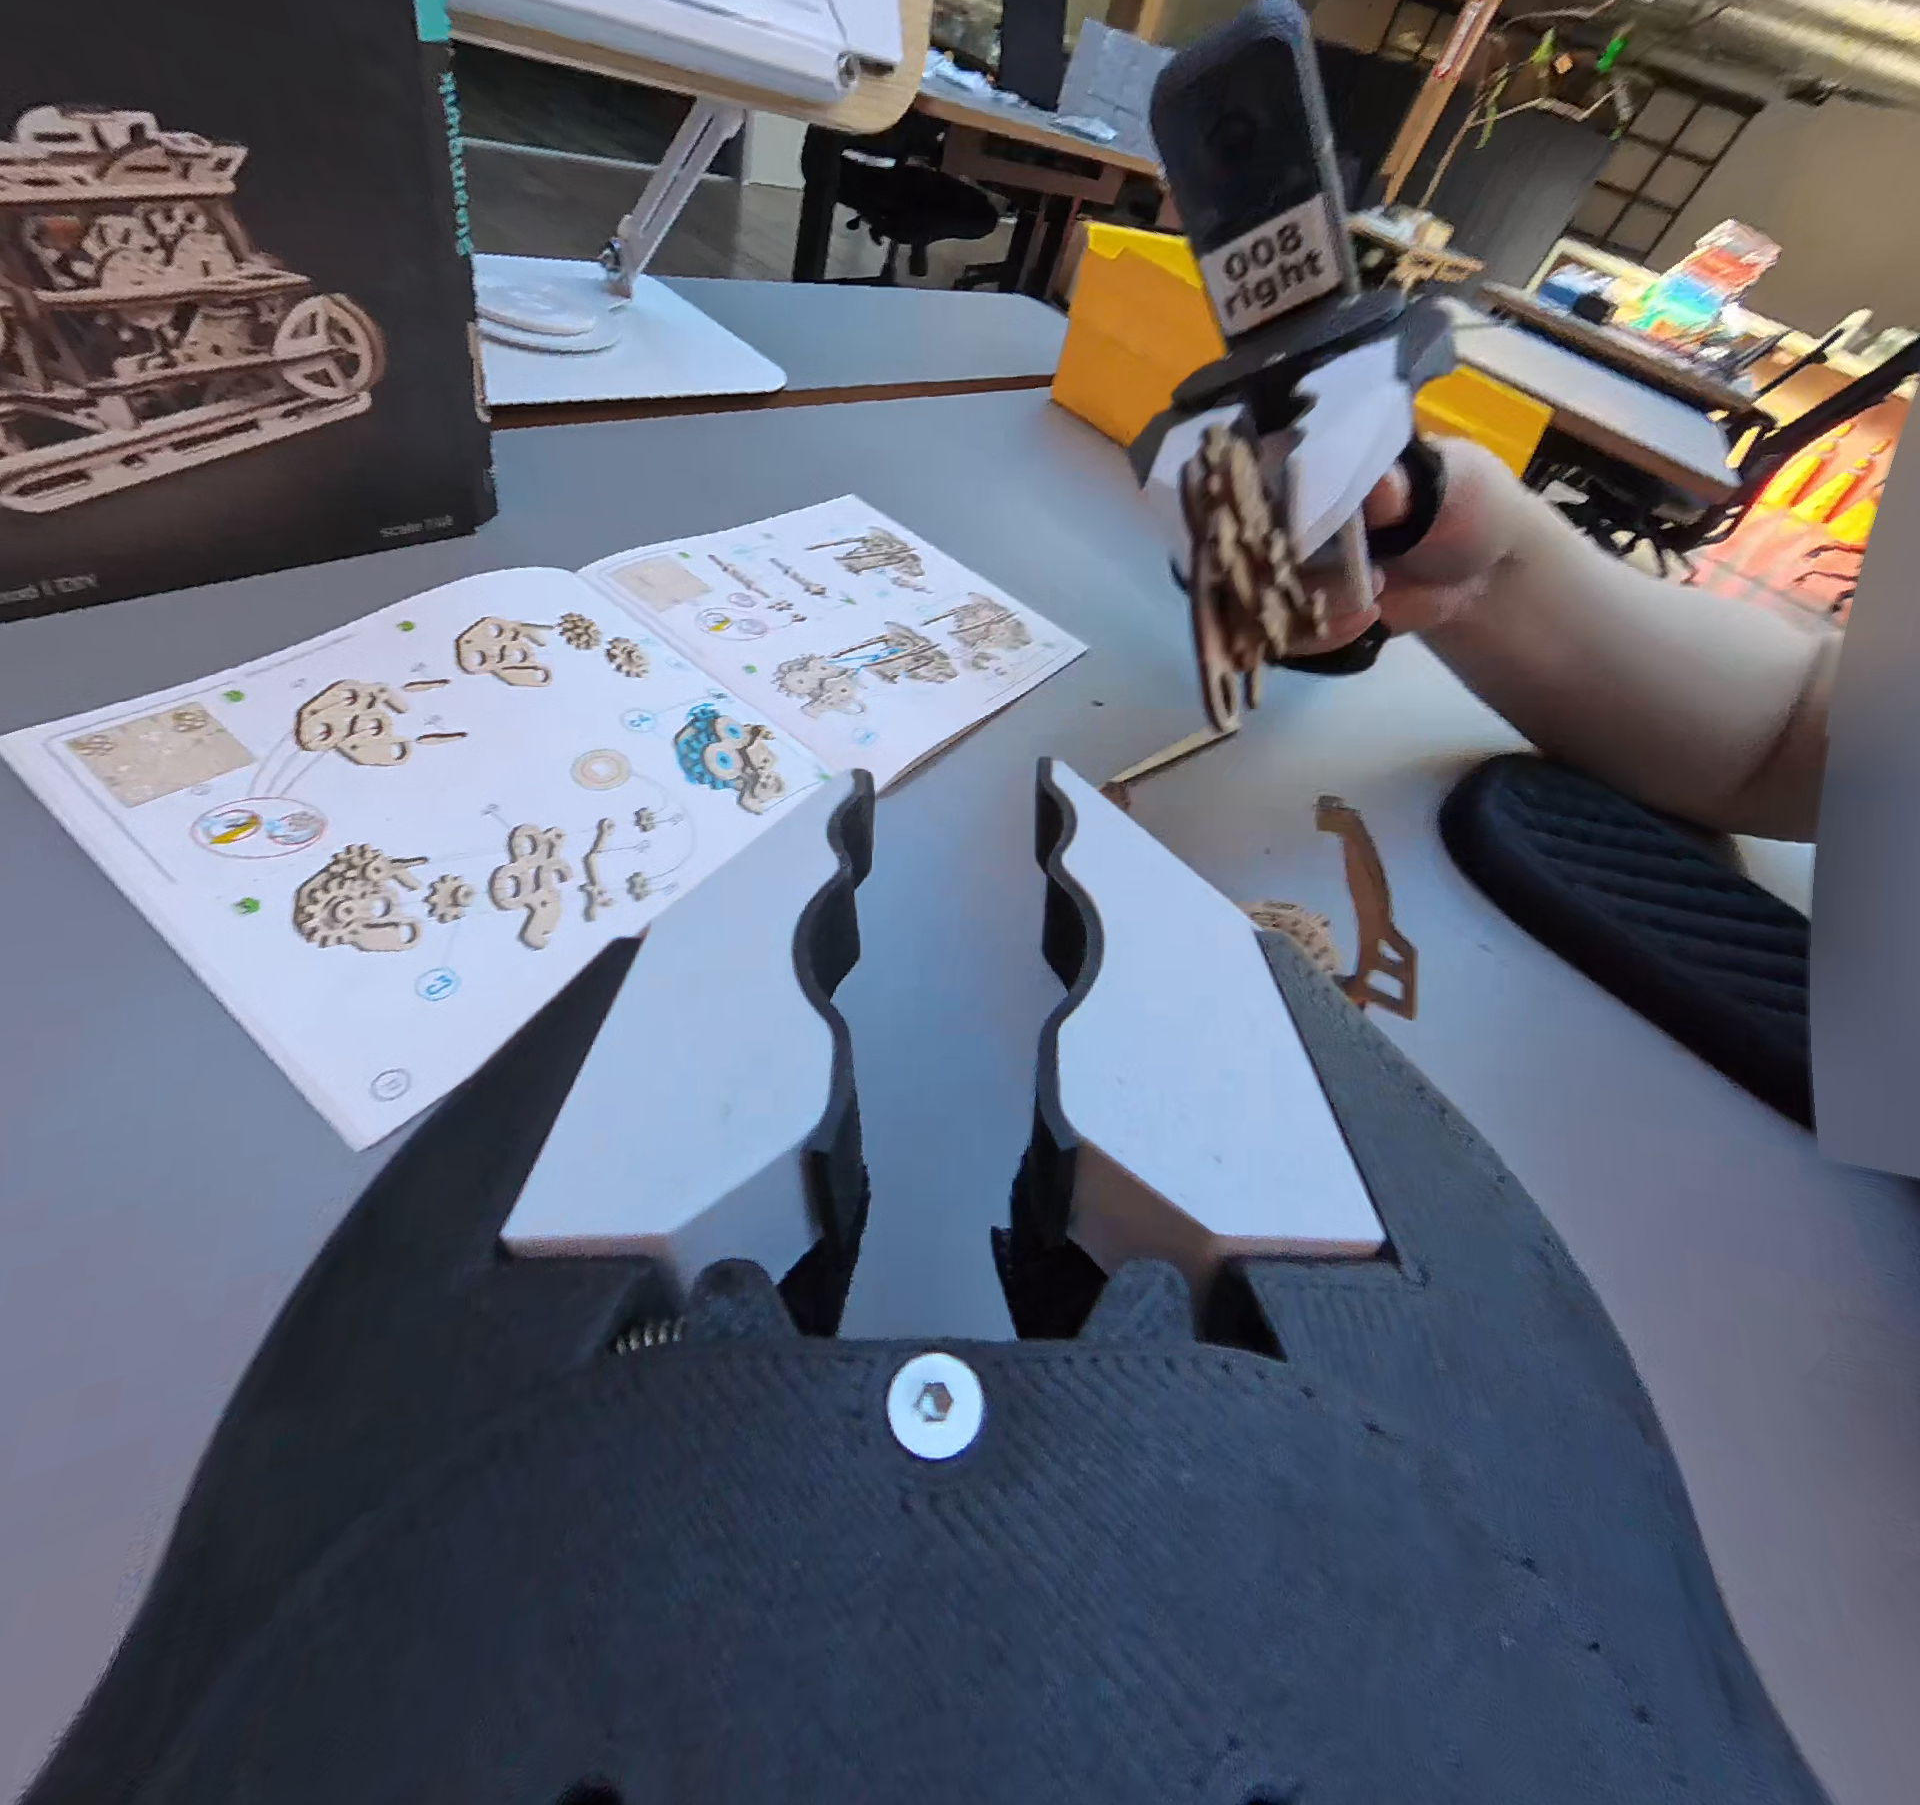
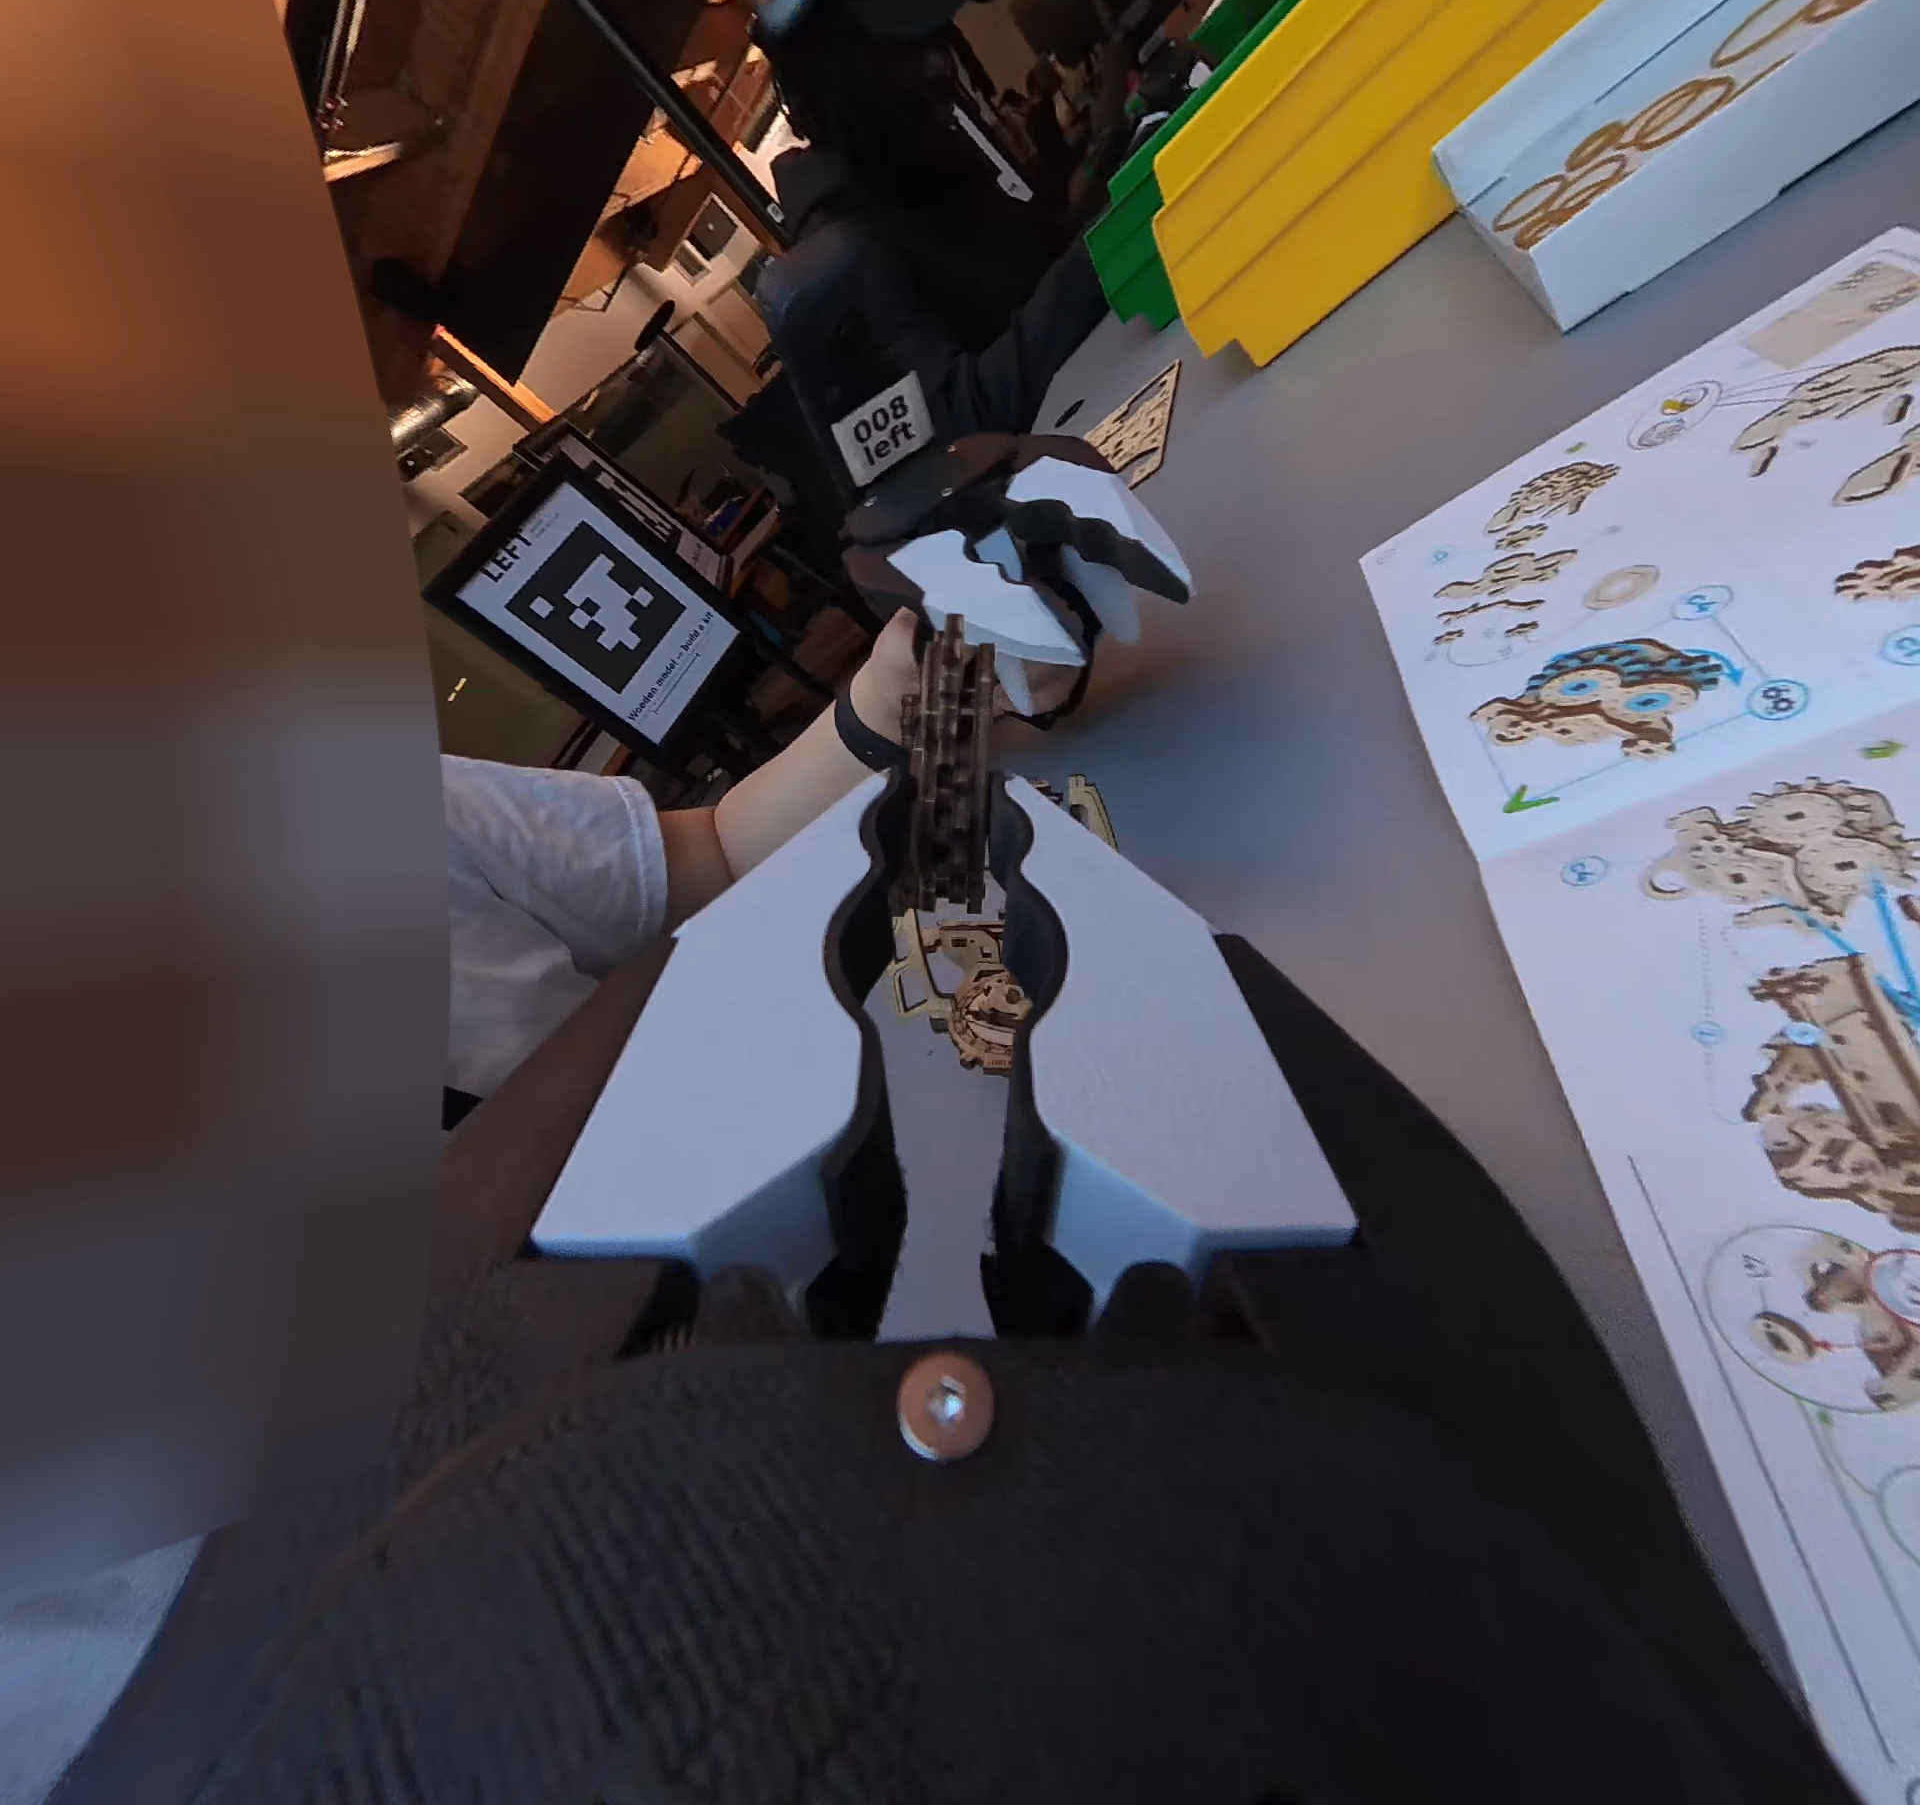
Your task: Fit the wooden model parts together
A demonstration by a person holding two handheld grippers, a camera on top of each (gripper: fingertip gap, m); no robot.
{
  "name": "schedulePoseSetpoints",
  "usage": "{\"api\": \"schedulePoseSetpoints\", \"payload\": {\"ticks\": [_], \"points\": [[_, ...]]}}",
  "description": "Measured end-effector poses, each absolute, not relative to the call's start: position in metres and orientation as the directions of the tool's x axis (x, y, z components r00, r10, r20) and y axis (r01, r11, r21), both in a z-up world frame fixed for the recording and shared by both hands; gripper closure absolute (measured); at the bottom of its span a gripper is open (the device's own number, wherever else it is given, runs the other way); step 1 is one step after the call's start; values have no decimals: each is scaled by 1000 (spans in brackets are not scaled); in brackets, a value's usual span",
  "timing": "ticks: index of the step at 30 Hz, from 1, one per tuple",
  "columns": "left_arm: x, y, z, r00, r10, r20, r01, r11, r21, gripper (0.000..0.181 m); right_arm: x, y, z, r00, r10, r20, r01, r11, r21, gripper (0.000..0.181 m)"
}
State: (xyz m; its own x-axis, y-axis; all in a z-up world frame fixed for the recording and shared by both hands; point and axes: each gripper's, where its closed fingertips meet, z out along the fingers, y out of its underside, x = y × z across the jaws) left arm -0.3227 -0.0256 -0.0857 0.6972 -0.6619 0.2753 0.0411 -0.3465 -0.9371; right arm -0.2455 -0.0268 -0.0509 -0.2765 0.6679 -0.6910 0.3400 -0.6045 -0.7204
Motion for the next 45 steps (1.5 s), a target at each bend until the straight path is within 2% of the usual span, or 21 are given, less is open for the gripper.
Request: {"api": "schedulePoseSetpoints", "payload": {"ticks": [3,9,17,25,30,45], "points": [[-312,-35,-69,603,-721,343,122,-341,-932,151,-254,-37,-57,-250,676,-693,338,-609,-717,168],[-299,-51,-58,485,-774,407,142,-390,-910,150,-261,-43,-63,-252,654,-713,320,-639,-700,168],[-293,-55,-71,475,-763,438,80,-458,-885,149,-266,-50,-59,-303,655,-692,292,-628,-722,168],[-285,-60,-79,439,-773,458,35,-495,-868,158,-271,-53,-62,-313,660,-683,283,-622,-730,168],[-284,-65,-79,414,-788,456,21,-492,-870,179,-272,-54,-66,-314,657,-685,293,-619,-728,168],[-287,-77,-92,394,-777,491,-83,-563,-822,181,-268,-59,-71,-347,653,-673,410,-540,-735,164]]}}
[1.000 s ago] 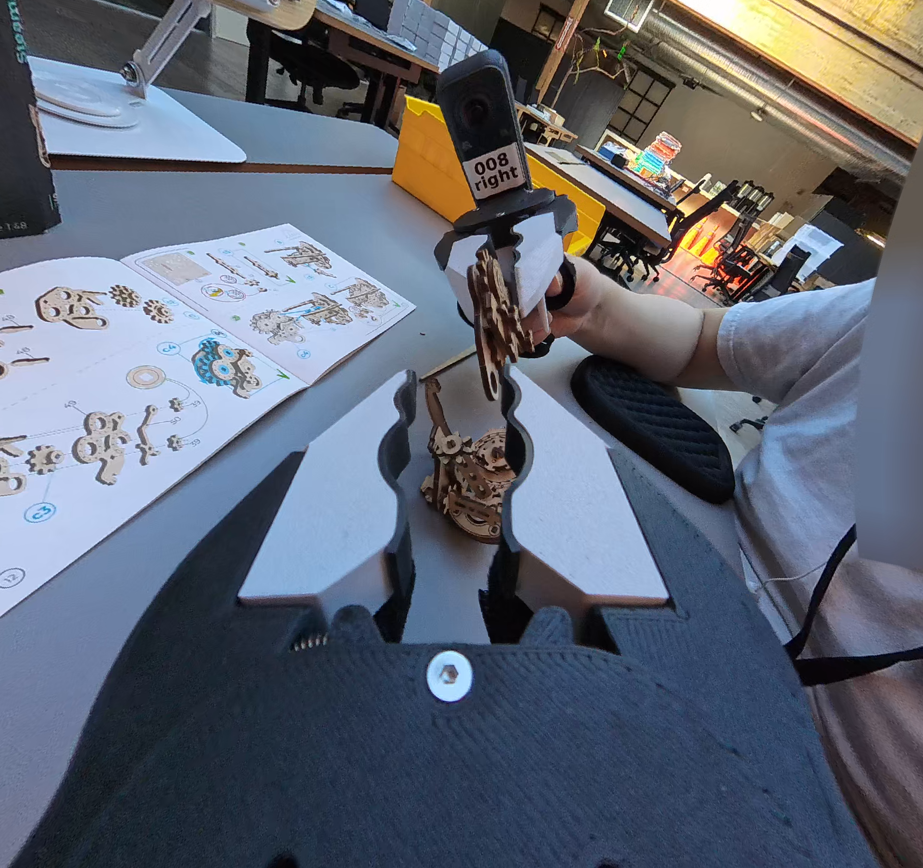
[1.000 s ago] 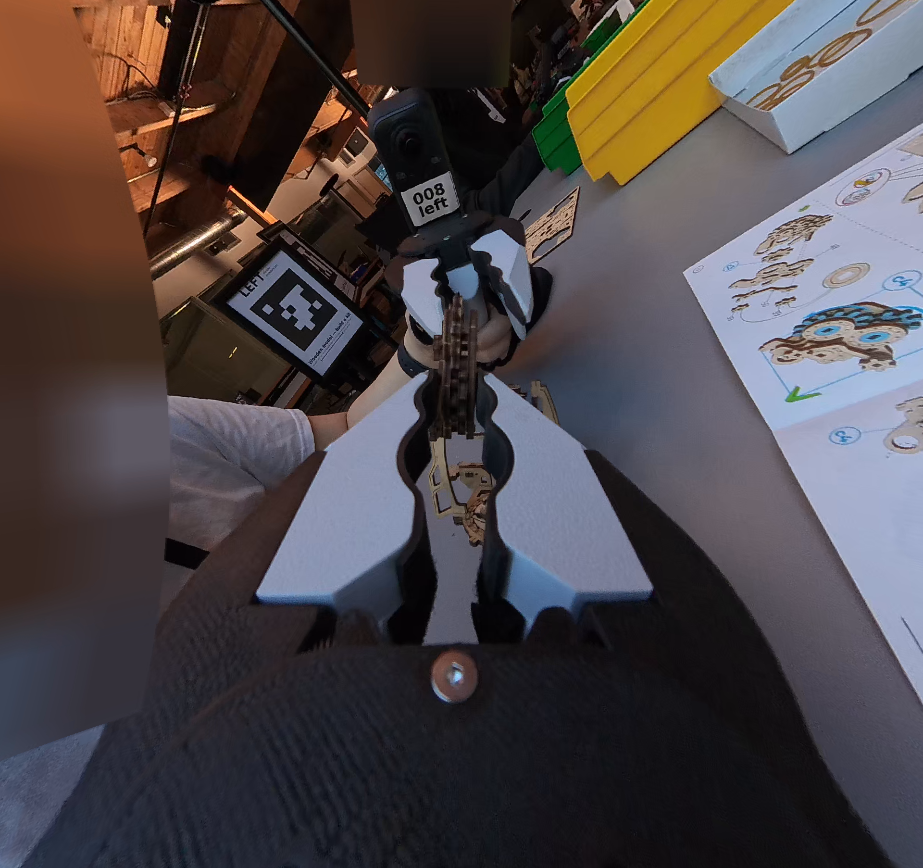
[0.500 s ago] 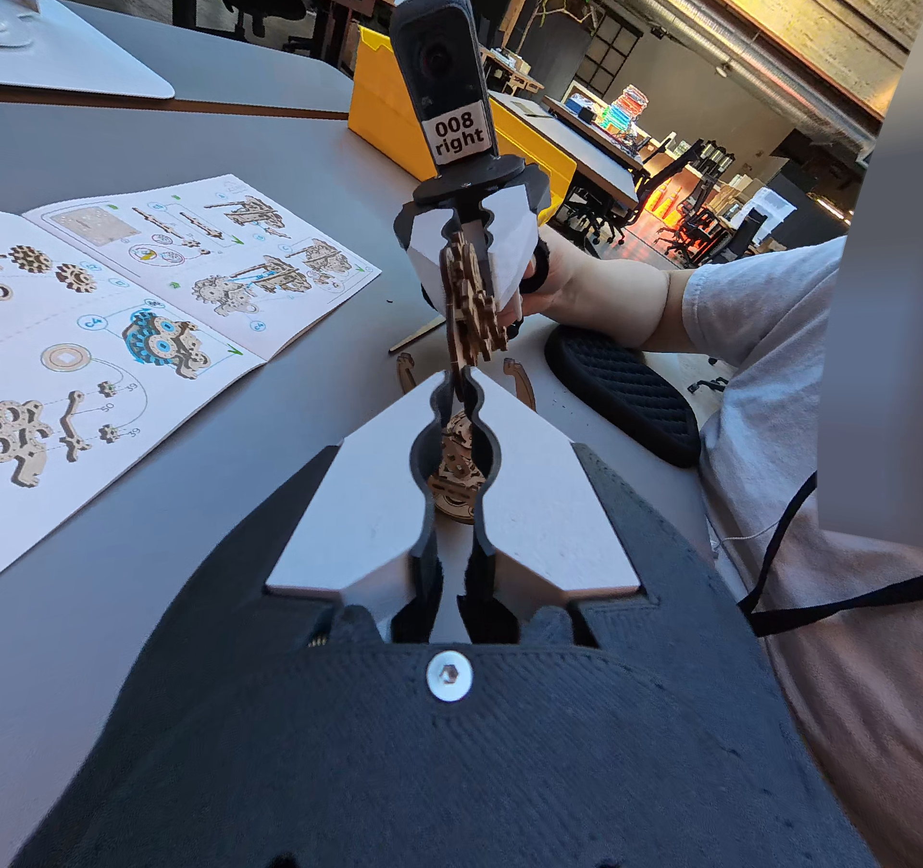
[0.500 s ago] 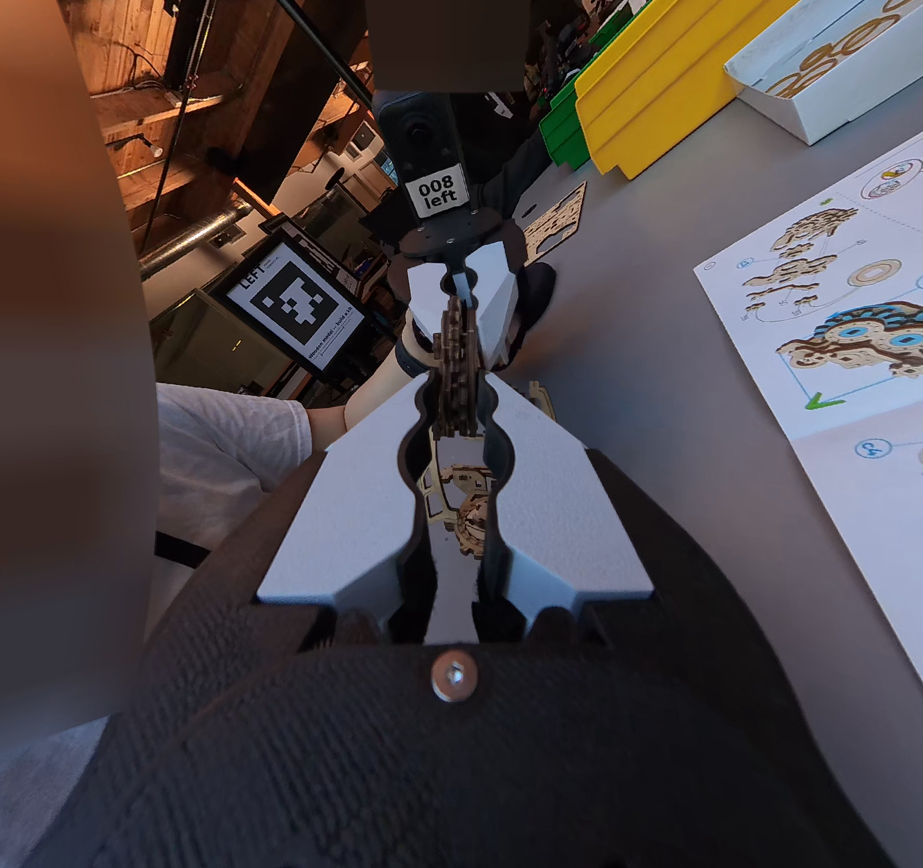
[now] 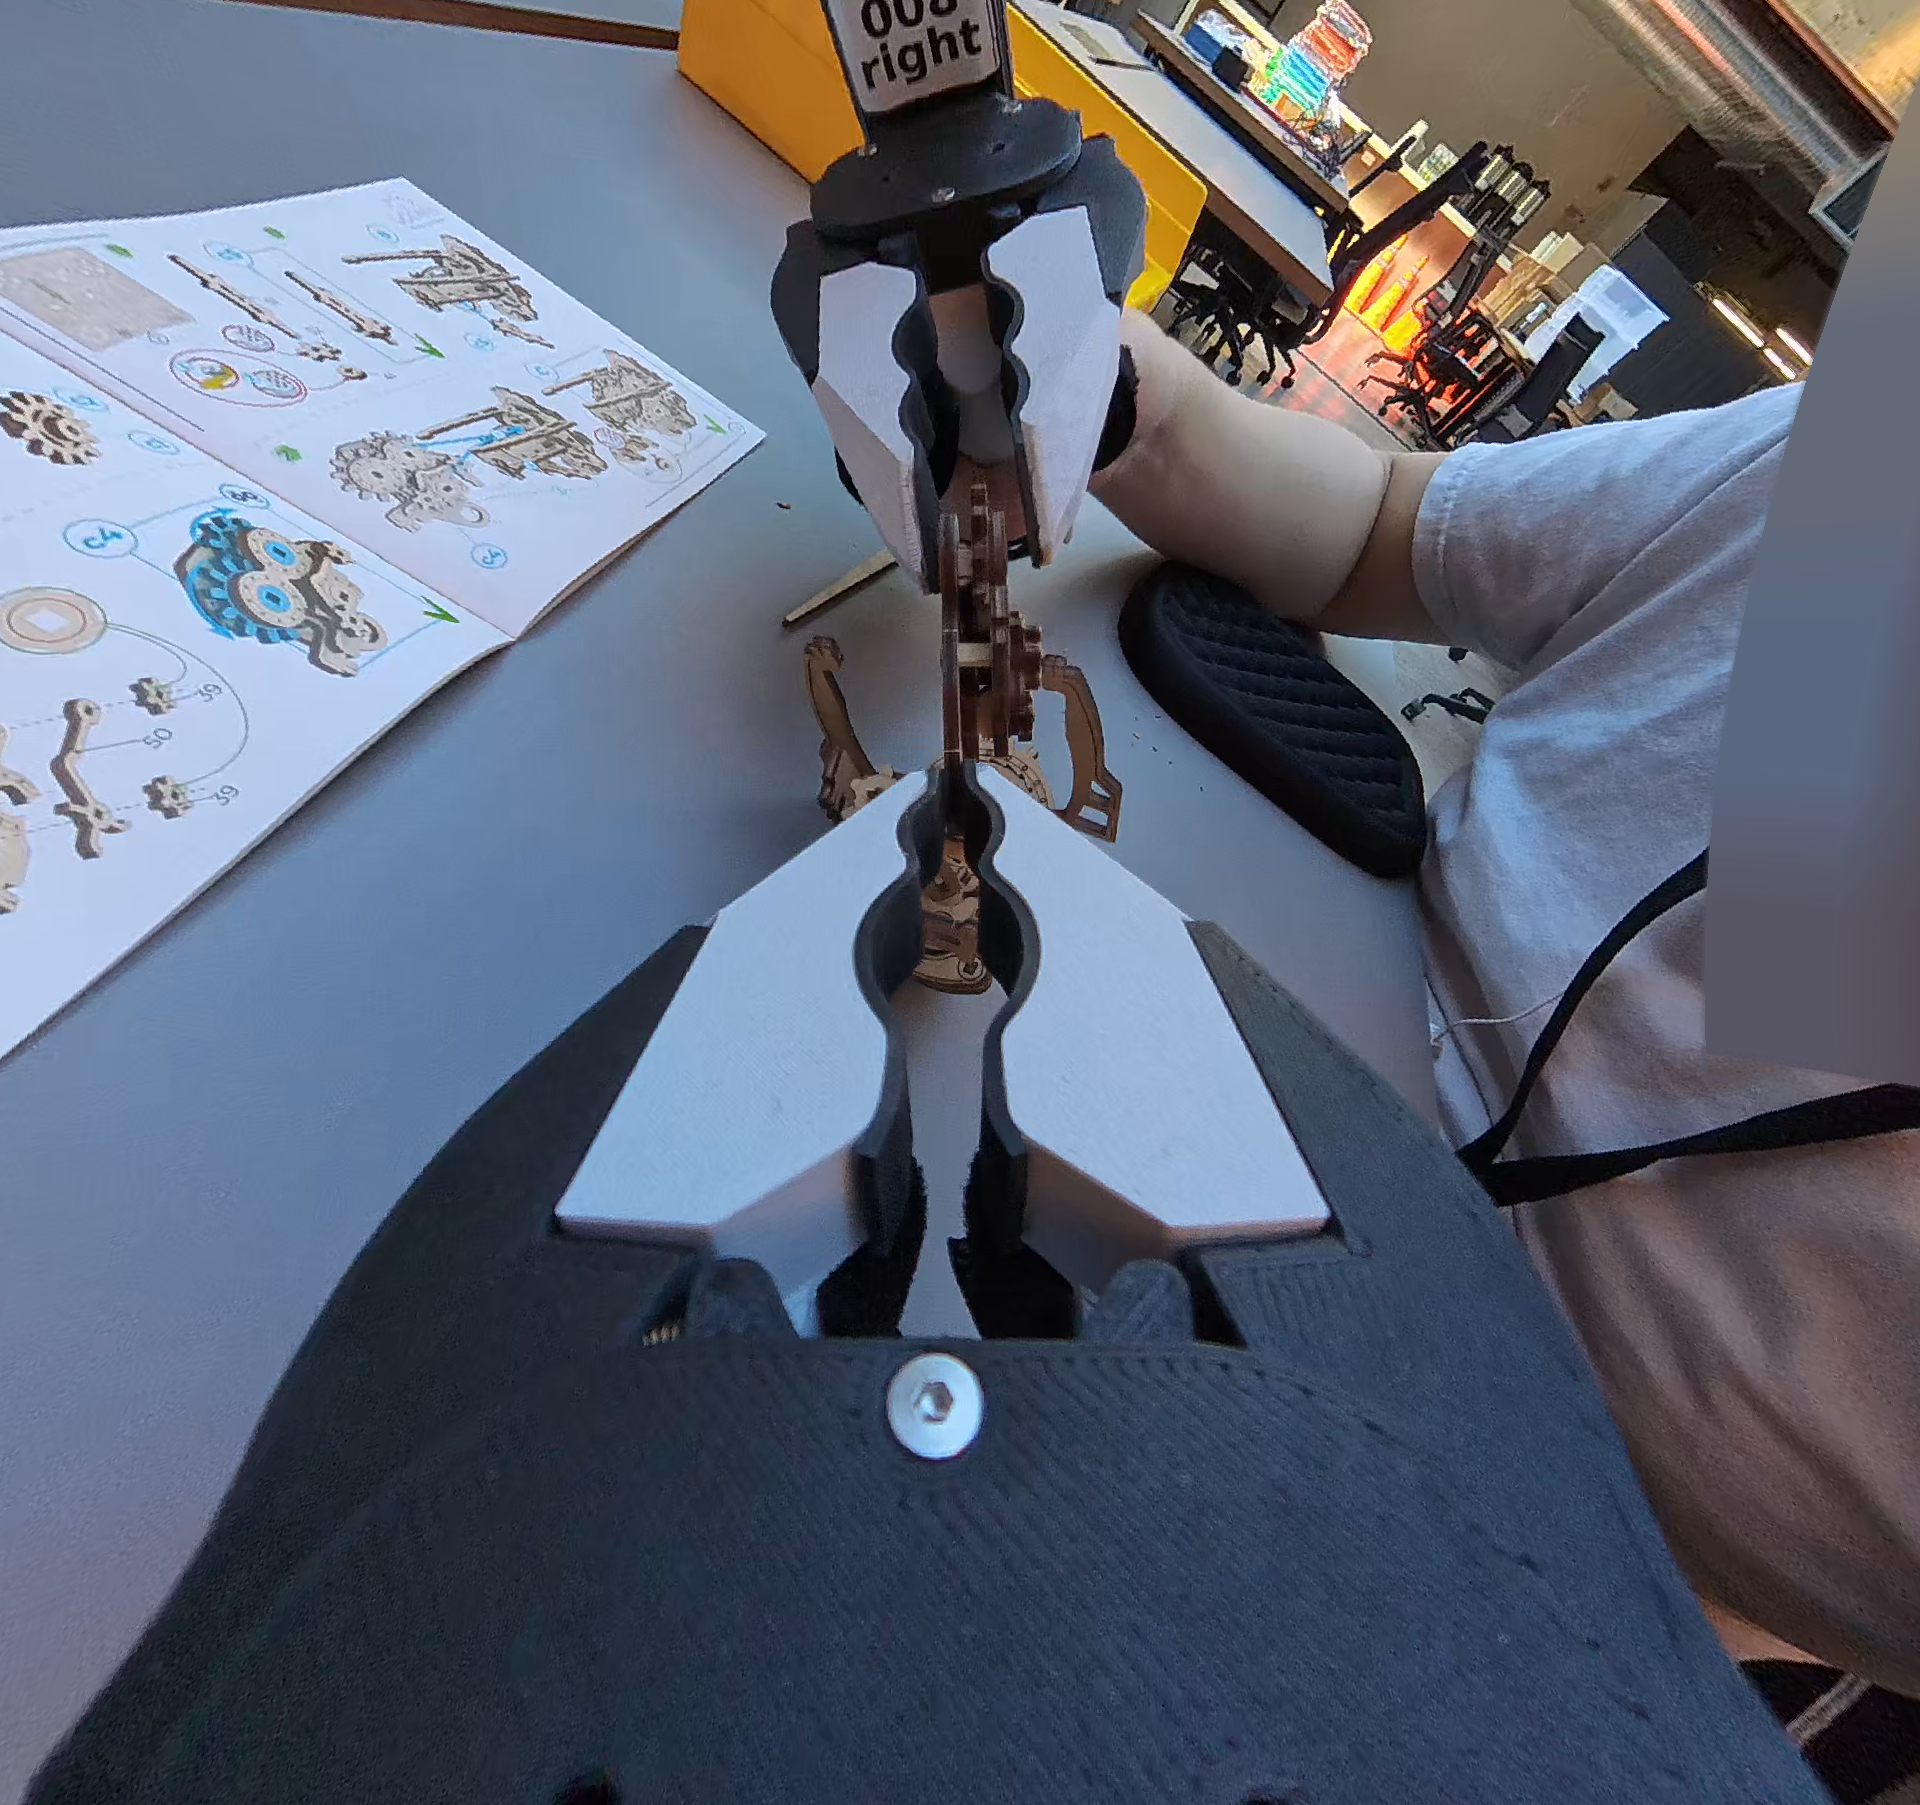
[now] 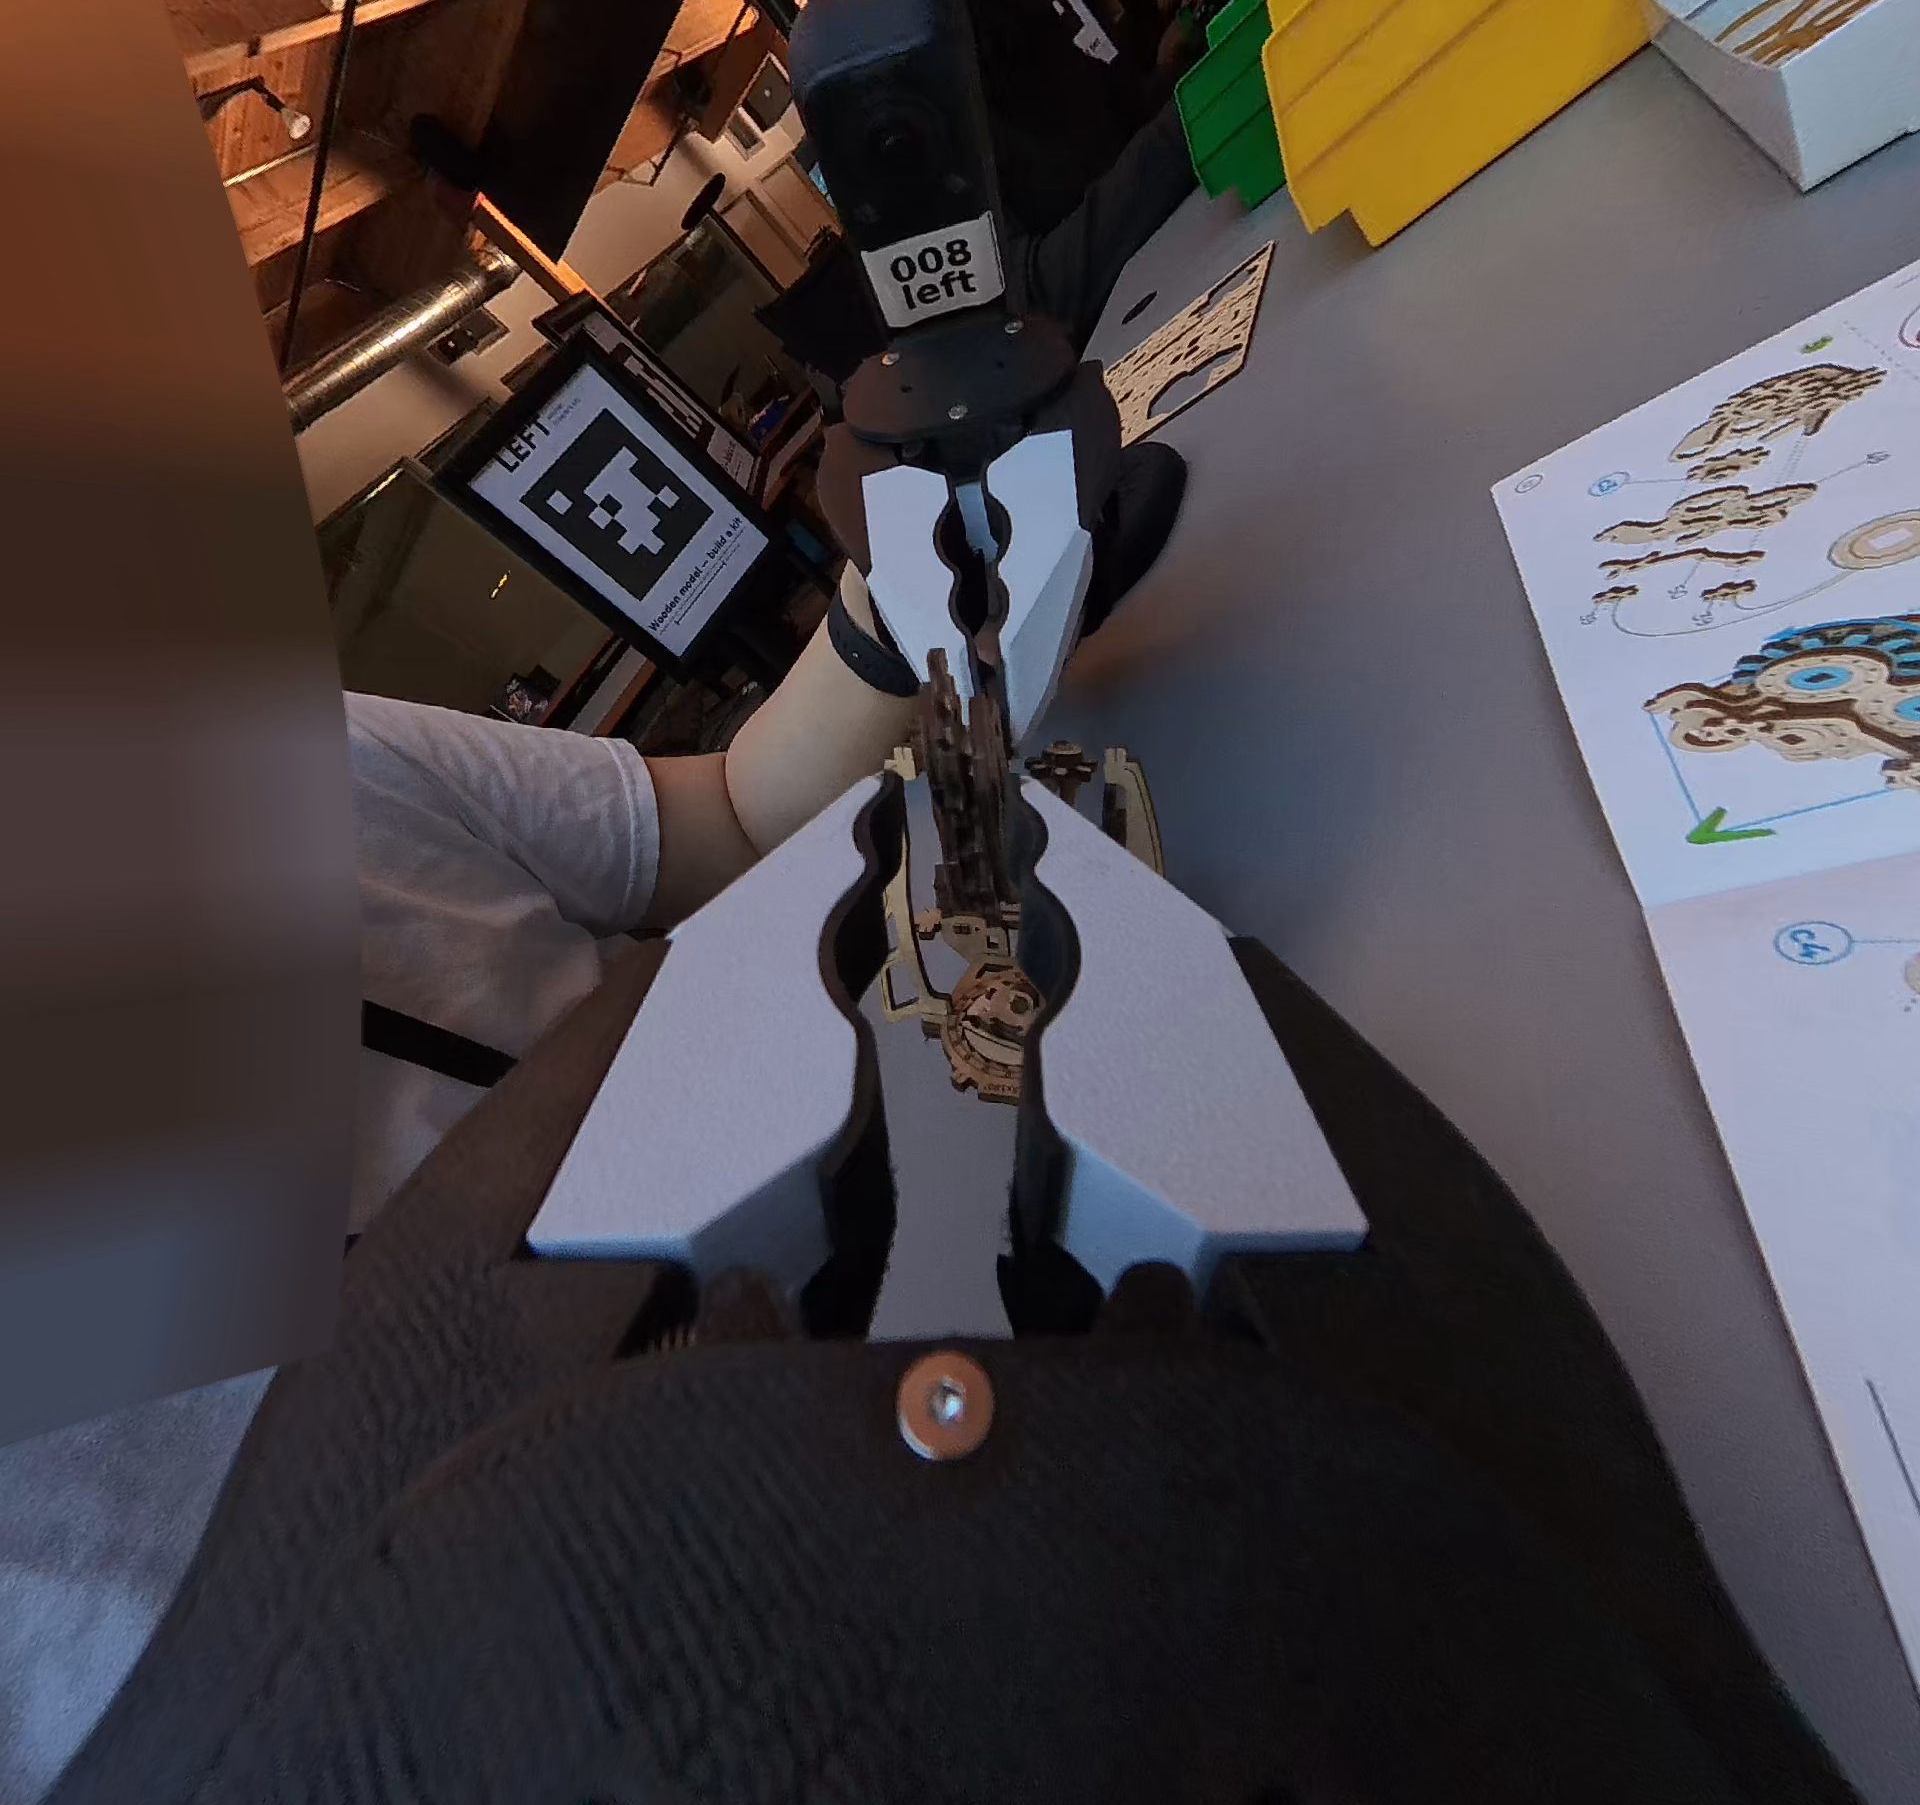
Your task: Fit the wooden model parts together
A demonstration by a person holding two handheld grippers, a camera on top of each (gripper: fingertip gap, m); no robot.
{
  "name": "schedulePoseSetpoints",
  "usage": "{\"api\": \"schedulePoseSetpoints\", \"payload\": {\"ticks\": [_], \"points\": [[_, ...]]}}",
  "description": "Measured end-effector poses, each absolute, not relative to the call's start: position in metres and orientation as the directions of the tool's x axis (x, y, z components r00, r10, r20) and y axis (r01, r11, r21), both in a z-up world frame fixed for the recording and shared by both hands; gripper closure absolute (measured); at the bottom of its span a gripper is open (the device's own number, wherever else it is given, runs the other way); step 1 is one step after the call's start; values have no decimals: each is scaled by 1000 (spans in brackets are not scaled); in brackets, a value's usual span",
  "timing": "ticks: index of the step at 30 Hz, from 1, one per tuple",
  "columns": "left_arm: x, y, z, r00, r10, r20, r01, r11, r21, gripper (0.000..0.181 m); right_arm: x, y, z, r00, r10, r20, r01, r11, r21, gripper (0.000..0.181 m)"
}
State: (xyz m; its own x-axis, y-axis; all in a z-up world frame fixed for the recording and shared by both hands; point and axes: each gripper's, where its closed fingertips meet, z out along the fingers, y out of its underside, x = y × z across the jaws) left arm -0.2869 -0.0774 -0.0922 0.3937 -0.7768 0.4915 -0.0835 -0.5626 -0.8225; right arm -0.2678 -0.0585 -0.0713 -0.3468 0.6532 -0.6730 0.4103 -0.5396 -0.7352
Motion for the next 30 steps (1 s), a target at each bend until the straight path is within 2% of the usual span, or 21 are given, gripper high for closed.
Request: {"api": "schedulePoseSetpoints", "payload": {"ticks": [21,24,30], "points": [[-285,-83,-96,375,-772,513,-108,-586,-803,180,-265,-66,-82,-373,647,-666,546,-427,-721,172],[-288,-82,-94,390,-770,504,-101,-580,-808,169,-264,-66,-86,-372,645,-667,559,-418,-716,171],[-302,-80,-80,404,-776,485,-53,-549,-834,165,-261,-67,-89,-392,572,-721,602,-433,-671,172]]}}
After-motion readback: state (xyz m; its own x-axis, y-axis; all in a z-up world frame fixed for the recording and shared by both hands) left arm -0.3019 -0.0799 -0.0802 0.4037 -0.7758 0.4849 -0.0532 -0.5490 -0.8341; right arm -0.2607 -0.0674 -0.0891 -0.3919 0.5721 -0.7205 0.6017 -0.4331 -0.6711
